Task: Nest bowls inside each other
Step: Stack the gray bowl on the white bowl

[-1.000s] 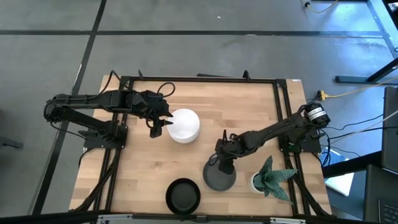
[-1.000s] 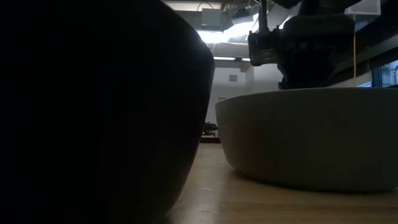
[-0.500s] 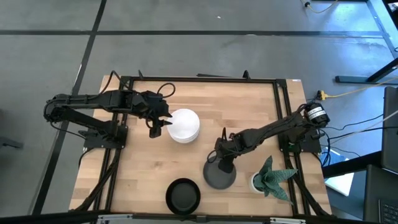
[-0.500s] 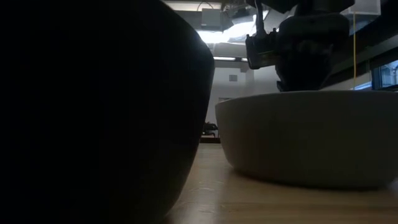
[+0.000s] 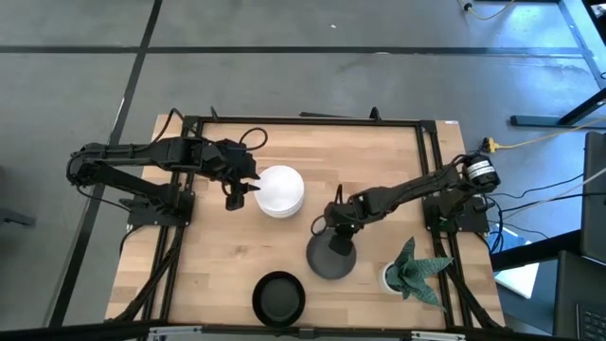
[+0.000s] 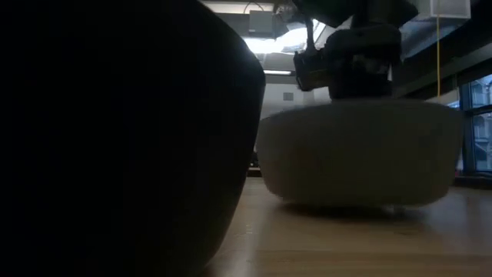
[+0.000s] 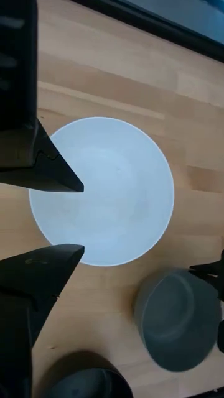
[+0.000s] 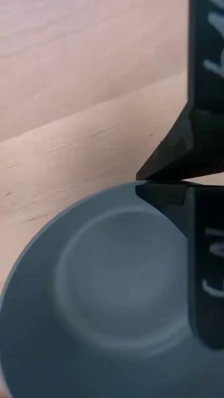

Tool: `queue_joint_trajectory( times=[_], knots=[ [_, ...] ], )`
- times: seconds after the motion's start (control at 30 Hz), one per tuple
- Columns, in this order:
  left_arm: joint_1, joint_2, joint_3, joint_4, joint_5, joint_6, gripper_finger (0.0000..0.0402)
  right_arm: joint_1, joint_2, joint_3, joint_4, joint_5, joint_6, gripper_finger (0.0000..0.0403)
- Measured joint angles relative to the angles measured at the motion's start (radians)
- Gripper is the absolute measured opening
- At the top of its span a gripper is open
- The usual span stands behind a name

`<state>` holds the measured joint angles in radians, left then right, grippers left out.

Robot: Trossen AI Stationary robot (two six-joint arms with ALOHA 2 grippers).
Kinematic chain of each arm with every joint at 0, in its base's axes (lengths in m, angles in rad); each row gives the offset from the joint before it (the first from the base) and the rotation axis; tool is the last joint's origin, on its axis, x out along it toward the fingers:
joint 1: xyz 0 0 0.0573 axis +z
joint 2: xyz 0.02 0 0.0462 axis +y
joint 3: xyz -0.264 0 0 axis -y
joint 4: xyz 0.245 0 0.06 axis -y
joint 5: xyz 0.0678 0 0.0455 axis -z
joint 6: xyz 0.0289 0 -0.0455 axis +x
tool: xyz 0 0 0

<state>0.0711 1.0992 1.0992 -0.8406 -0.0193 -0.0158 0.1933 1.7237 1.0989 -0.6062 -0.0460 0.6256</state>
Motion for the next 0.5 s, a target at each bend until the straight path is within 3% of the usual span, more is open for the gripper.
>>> queue_joint_trajectory(
  times=[0.5],
  knots=[
    [0.0,0.0,0.0,-0.005,0.0,-0.004,0.0141,-0.159,0.0,0.352,-0.08,-0.007,-0.298,0.0007]
  ],
)
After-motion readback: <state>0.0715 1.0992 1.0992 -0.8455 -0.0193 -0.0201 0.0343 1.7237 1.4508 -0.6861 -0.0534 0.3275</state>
